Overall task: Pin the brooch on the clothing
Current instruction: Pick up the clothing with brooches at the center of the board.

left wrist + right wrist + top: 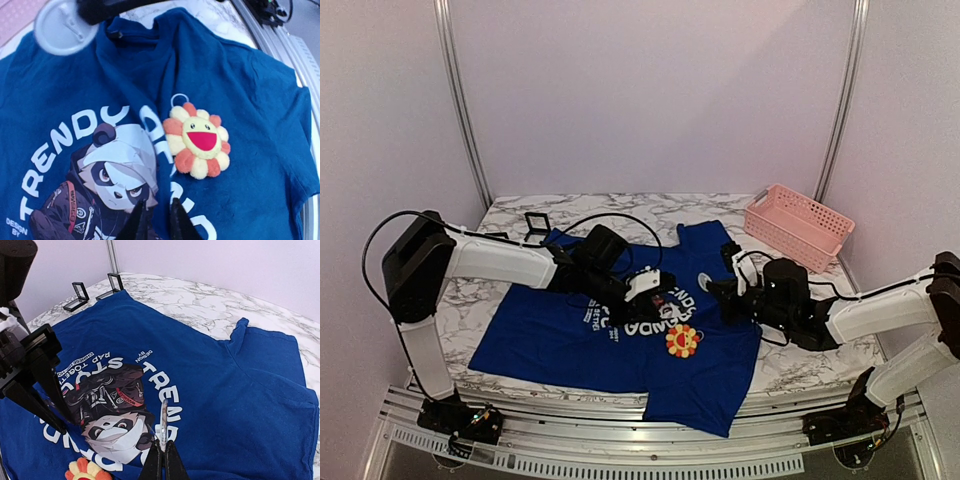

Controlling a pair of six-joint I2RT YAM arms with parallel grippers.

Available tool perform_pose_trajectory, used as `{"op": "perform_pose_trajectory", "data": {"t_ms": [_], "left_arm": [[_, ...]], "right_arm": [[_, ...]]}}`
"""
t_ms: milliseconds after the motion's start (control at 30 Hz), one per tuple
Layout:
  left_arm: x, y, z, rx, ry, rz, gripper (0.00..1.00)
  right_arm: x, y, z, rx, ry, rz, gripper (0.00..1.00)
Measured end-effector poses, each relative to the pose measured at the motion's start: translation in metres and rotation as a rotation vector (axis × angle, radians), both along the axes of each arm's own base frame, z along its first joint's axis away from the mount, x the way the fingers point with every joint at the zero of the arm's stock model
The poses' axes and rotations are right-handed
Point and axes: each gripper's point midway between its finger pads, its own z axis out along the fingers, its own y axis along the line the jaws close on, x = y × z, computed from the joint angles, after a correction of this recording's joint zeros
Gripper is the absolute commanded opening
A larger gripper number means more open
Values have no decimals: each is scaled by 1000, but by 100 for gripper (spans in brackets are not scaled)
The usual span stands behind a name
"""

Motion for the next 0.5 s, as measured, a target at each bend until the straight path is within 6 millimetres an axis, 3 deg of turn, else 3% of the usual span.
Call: {"op": "perform_pose_trajectory", "data": {"t_ms": [233, 500], "left_arm": [[14, -9, -15, -18, -31, 7, 28], [8, -15, -17, -18, 9, 21, 35]], "right_arm": [[-2, 9, -21, -88, -20, 73, 0], [-3, 13, -14, -124, -101, 104, 0]]}}
